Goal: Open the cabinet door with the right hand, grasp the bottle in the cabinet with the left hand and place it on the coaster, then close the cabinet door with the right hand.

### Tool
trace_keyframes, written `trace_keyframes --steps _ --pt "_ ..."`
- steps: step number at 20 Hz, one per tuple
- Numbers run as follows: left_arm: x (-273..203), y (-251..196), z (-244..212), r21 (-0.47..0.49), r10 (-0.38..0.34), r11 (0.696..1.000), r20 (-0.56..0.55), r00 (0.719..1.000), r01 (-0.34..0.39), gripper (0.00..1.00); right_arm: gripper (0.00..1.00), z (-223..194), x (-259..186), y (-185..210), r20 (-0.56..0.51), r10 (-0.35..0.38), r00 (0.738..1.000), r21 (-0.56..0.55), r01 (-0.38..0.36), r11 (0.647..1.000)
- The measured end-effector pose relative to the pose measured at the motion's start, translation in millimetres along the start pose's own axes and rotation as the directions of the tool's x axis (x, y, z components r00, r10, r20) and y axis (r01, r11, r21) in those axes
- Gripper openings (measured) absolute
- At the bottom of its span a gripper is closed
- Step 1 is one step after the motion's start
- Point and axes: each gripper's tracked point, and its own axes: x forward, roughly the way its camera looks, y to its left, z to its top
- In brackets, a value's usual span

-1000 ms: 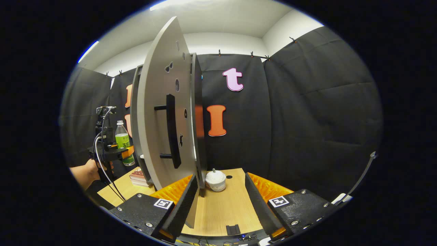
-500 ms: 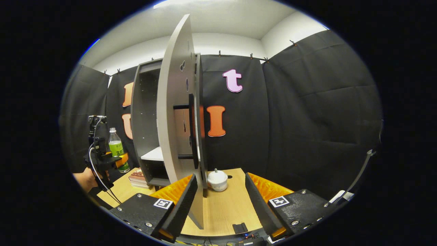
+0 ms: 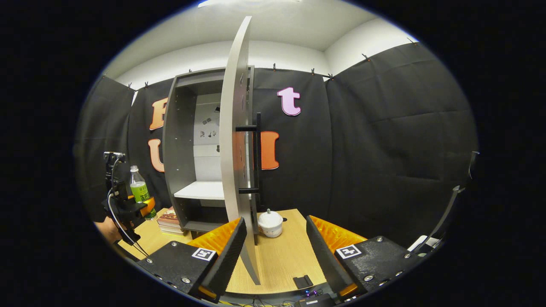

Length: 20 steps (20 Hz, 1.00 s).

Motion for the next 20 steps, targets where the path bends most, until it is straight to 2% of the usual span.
trace_keyframes --steps 1,2,3,4,5,6,7,10,11,12,20 --pt "-0.2 0.3 -4.3 0.0 -0.003 1.0 0.001 1.0 0.003 0.8 0.87 -1.2 0.1 0.8 -0.001 -0.004 1.0 0.0 0.004 1.0" --pt "-1.1 1.0 -8.6 0.008 0.001 1.0 -0.005 1.0 -0.001 0.8 0.92 -2.5 0.5 1.8 -0.003 -0.006 1.0 -0.003 0.006 1.0" --pt "-0.6 2.3 -16.5 0.017 0.005 1.0 -0.015 1.0 -0.005 0.8 0.92 -4.4 -0.7 2.1 -0.008 -0.012 1.0 -0.009 0.012 1.0" --pt "-0.9 2.5 -21.5 0.017 0.004 1.0 -0.018 1.0 -0.004 0.8 0.87 -5.9 -1.0 2.1 -0.009 -0.018 1.0 -0.014 0.018 1.0" --pt "-1.7 2.4 -25.9 0.016 0.003 1.0 -0.024 1.0 -0.003 0.8 0.87 -5.7 -1.7 2.8 -0.008 -0.02 1.0 -0.016 0.02 1.0" --pt "-1.4 3.2 -30.7 0.016 0.001 1.0 -0.027 1.0 -0.001 0.8 0.92 -6.5 -2.5 4.5 -0.005 -0.021 1.0 -0.017 0.02 1.0" --pt "-2.0 4.2 -35.0 0.018 0.003 1.0 -0.03 1.0 -0.002 0.8 0.87 -7.3 -2.5 5.9 -0.004 -0.022 1.0 -0.019 0.022 1.0" --pt "-2.4 10.5 -52.1 0.016 0.013 1.0 -0.052 0.999 -0.012 0.8 0.87 -9.4 -2.3 10.9 -0.001 -0.022 1.0 -0.025 0.022 0.999" --pt "-3.4 11.5 -57.8 0.003 0.012 1.0 -0.06 0.998 -0.012 0.81 0.92 -7.9 -0.6 13.8 -0.001 -0.021 1.0 -0.026 0.021 0.999" --pt "-4.0 14.1 -62.5 -0.007 0.013 1.0 -0.068 0.998 -0.013 0.8 0.87 -7.8 -0.3 14.3 0.0 -0.023 1.0 -0.028 0.023 0.999" --pt "-13.4 29.1 -113.5 -0.009 0.017 1.0 -0.077 0.997 -0.018 0.82 0.87 -5.3 7.8 26.1 0.014 -0.034 0.999 0.009 0.034 0.999"
